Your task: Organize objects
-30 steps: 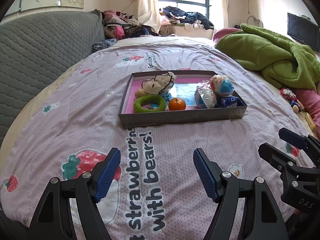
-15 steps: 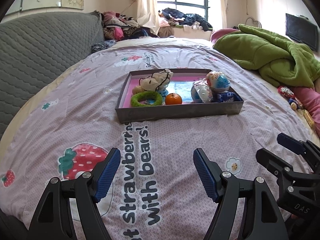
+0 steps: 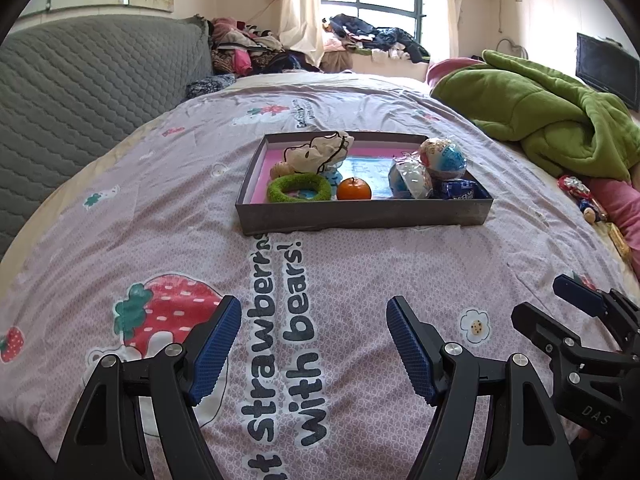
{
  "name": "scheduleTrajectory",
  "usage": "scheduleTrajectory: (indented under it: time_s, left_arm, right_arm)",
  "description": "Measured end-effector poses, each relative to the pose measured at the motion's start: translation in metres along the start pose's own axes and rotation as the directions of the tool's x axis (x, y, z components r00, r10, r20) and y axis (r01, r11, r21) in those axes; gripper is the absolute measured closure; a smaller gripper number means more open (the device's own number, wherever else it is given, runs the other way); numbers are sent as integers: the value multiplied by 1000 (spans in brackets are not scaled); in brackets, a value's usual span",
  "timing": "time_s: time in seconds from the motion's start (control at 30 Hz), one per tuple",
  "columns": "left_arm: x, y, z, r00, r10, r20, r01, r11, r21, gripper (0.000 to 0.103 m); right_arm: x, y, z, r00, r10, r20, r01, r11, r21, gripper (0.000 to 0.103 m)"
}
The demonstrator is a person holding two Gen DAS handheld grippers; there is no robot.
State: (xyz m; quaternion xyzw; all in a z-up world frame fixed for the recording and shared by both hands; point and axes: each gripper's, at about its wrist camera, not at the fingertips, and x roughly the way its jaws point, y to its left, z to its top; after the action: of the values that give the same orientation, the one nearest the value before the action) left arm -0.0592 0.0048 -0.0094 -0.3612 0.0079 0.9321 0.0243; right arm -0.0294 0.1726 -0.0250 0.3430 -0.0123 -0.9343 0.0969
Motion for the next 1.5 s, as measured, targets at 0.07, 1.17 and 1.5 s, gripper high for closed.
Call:
scheduleTrajectory:
  time_s: [0.07,1.17,1.5]
  left_arm:
    - [0,0,0,1000,6,2,-6,1000,0,27]
    - [8,2,-5,1000,-6,-8,6,1000,-3,27]
    - [8,2,-5,1000,-6,-9,5,1000,-2,27]
  right_arm:
    - [1,-1,0,1000,-2,1,2,1000,0,31]
    - [6,7,-3,1000,-1,-7,1,999,-33,31]
    - [6,7,-4,1000,-4,-10,4,999,-34,31]
